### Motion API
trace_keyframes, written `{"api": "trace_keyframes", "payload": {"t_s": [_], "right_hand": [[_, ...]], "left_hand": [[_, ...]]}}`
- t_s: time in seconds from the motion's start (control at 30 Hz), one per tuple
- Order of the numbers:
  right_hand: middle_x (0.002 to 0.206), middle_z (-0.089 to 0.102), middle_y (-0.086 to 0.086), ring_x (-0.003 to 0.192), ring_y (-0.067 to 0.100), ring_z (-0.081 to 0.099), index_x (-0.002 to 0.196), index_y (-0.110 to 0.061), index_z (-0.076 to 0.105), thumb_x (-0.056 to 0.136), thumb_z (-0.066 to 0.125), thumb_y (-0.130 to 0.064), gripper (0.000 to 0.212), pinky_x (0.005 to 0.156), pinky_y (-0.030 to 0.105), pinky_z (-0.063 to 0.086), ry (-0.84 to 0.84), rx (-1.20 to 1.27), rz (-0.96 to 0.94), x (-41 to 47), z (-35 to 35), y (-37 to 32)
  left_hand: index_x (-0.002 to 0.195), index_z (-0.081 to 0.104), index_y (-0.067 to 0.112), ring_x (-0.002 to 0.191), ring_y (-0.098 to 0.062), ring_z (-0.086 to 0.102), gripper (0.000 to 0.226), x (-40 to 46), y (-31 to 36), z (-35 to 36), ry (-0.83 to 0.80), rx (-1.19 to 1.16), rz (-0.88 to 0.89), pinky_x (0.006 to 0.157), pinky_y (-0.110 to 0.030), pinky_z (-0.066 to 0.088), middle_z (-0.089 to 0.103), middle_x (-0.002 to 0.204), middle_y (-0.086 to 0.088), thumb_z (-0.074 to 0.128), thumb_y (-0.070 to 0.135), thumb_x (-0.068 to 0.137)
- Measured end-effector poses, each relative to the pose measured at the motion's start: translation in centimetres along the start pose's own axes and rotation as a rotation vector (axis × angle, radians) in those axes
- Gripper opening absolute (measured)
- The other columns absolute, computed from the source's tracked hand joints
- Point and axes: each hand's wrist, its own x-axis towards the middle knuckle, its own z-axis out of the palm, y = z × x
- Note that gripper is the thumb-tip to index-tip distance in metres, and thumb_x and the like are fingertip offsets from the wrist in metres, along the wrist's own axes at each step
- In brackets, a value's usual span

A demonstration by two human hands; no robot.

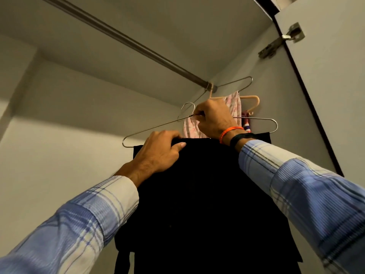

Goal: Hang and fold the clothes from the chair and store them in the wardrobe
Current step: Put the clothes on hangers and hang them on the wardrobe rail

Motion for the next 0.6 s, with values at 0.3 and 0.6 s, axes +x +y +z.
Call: {"api": "trace_keyframes", "payload": {"t_s": [0.3, 0.6], "right_hand": [[0.091, 0.072, 0.012, 0.088, 0.035, 0.063, 0.087, -0.010, 0.076, 0.078, 0.060, -0.002, 0.020, 0.077, 0.038, 0.053, 0.016, -0.063, -0.019, 4.4, 2.4, 4.1], [0.097, 0.067, 0.015, 0.090, 0.036, 0.061, 0.092, -0.017, 0.075, 0.082, 0.062, -0.009, 0.018, 0.071, 0.033, 0.048, 0.058, -0.085, 0.060, 10.2, 3.8, 7.8]], "left_hand": [[0.114, 0.067, 0.019, 0.100, -0.017, 0.061, 0.023, 6.4, -1.5, 2.2, 0.074, 0.008, 0.023, 0.095, -0.040, 0.052, 0.068, 0.106, 0.000, 0.058, 0.029, 0.096], [0.110, 0.066, 0.020, 0.096, -0.014, 0.061, 0.018, 13.0, -1.8, 2.7, 0.147, 0.042, 0.099, 0.081, -0.025, 0.044, 0.067, 0.102, 0.002, 0.056, 0.028, 0.098]]}}
